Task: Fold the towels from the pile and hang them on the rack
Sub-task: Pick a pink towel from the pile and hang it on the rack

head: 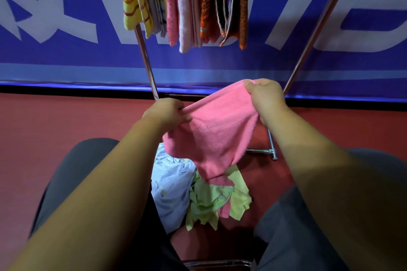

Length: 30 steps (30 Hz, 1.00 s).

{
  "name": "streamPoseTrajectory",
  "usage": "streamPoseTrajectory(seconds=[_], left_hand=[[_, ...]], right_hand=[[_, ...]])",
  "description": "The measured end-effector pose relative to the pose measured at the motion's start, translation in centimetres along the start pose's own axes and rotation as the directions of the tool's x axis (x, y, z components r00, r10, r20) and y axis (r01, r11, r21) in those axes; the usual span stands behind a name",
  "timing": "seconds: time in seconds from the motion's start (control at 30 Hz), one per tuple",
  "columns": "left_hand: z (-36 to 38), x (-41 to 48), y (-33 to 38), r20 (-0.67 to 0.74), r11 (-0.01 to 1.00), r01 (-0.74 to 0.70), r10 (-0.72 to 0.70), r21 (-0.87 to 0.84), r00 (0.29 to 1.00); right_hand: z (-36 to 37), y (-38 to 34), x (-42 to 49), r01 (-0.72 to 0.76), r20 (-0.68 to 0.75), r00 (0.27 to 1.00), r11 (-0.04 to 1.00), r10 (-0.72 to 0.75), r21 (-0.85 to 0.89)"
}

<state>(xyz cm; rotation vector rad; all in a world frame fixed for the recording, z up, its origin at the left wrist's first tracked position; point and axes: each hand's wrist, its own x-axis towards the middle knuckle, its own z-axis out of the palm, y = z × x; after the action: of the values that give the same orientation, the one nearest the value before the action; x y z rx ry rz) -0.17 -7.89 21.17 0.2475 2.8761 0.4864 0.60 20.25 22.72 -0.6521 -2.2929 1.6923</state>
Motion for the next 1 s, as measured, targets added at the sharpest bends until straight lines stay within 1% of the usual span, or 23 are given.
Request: streamPoseTrajectory(seconds=[0.07, 0.2, 0.27, 0.3, 0.4, 0.47, 0.5, 0.53, 0.57, 0.6, 0.63, 0.67, 0.7, 0.73, 0.77, 0.8, 0.83, 0.87, 0.9, 0.93, 1.0], left_hand=[[0.3, 0.2, -0.2, 0.015, 0.997, 0.052, -0.053, 0.058, 0.998], [0.5, -0.2, 0.0, 0.024, 0.965, 0.178, -0.185, 0.192, 0.982], [0.6, -0.3, -0.1, 0.018, 0.954, 0.218, -0.226, 0.205, 0.974], [0.5, -0.1, -0.2, 0.025, 0.955, 0.231, -0.240, 0.186, 0.971], [0.1, 0.4, -0.4, 0.029, 0.961, 0.268, -0.270, 0.065, 0.962], [-0.4, 0.0, 0.3, 0.045, 0.969, 0.246, -0.244, -0.034, 0.969], [-0.4, -0.1, 0.7, 0.078, 0.958, 0.246, -0.237, -0.149, 0.968], [-0.3, -0.3, 1.1, 0.131, 0.917, 0.265, -0.236, -0.297, 0.963], [-0.2, -0.4, 1.6, 0.181, 0.845, 0.293, -0.235, -0.448, 0.955], [-0.1, -0.5, 1.8, 0.213, 0.771, 0.314, -0.234, -0.554, 0.949], [-0.1, -0.5, 2.1, 0.221, 0.723, 0.330, -0.245, -0.607, 0.944], [0.0, -0.4, 2.1, 0.224, 0.690, 0.344, -0.261, -0.637, 0.939], [0.1, -0.4, 2.2, 0.225, 0.662, 0.353, -0.274, -0.661, 0.935], [0.1, -0.4, 2.3, 0.231, 0.636, 0.358, -0.276, -0.684, 0.933], [0.1, -0.5, 2.3, 0.248, 0.615, 0.363, -0.268, -0.700, 0.931], [0.2, -0.5, 2.2, 0.269, 0.604, 0.370, -0.254, -0.706, 0.929], [0.3, -0.5, 2.1, 0.292, 0.607, 0.378, -0.241, -0.699, 0.926], [0.3, -0.6, 2.1, 0.307, 0.619, 0.384, -0.232, -0.685, 0.923], [0.4, -0.6, 2.0, 0.313, 0.639, 0.382, -0.224, -0.668, 0.923], [0.5, -0.6, 2.0, 0.315, 0.655, 0.379, -0.219, -0.654, 0.923], [0.6, -0.6, 2.4, 0.295, 0.670, 0.364, -0.221, -0.647, 0.930]], right_hand=[[-0.3, 0.2, 0.4, -0.006, -0.071, 0.997, 0.999, 0.003, -0.039], [-0.6, 0.8, 0.8, -0.027, -0.164, 0.986, 0.996, 0.012, -0.089], [-0.8, 0.9, 0.7, -0.034, -0.207, 0.978, 0.992, 0.008, -0.119], [-0.9, 0.9, 0.6, -0.036, -0.220, 0.976, 0.992, 0.009, -0.119], [-1.1, 0.9, 0.6, -0.074, -0.223, 0.974, 0.993, 0.051, -0.093], [-1.1, 0.9, 0.6, -0.115, -0.184, 0.980, 0.976, 0.080, -0.186], [-1.1, 0.9, 0.6, -0.133, -0.153, 0.983, 0.963, 0.099, -0.235], [-1.1, 1.0, 0.5, -0.159, -0.132, 0.983, 0.954, 0.129, -0.255], [-1.0, 0.7, 0.4, -0.193, -0.109, 0.979, 0.959, 0.173, -0.210], [-0.9, 0.6, 0.5, -0.217, -0.083, 0.975, 0.954, 0.204, -0.205], [-0.9, 0.3, 0.2, -0.227, -0.055, 0.974, 0.951, 0.220, -0.209], [-0.8, 0.2, 0.2, -0.202, -0.023, 0.979, 0.944, 0.203, -0.260], [-0.8, -0.8, -1.1, -0.191, -0.023, 0.981, 0.921, 0.195, -0.341], [-0.7, -1.0, -1.9, -0.079, 0.055, 0.990, 0.821, 0.133, -0.565], [-0.7, -1.5, -2.8, 0.024, 0.118, 0.990, 0.712, 0.082, -0.702], [-0.6, -1.9, -3.3, 0.065, 0.151, 0.986, 0.675, 0.070, -0.735], [-0.7, -2.0, -3.4, 0.052, 0.140, 0.988, 0.719, 0.064, -0.693], [-0.4, -1.7, -3.1, -0.064, 0.097, 0.985, 0.823, 0.142, -0.564], [-0.1, -1.4, -2.5, -0.241, 0.072, 0.959, 0.919, 0.275, -0.311], [0.1, -0.7, -1.9, -0.262, 0.109, 0.952, 0.944, 0.287, -0.202], [0.8, 0.1, -1.6, -0.204, 0.117, 0.968, 0.969, 0.221, -0.136]])
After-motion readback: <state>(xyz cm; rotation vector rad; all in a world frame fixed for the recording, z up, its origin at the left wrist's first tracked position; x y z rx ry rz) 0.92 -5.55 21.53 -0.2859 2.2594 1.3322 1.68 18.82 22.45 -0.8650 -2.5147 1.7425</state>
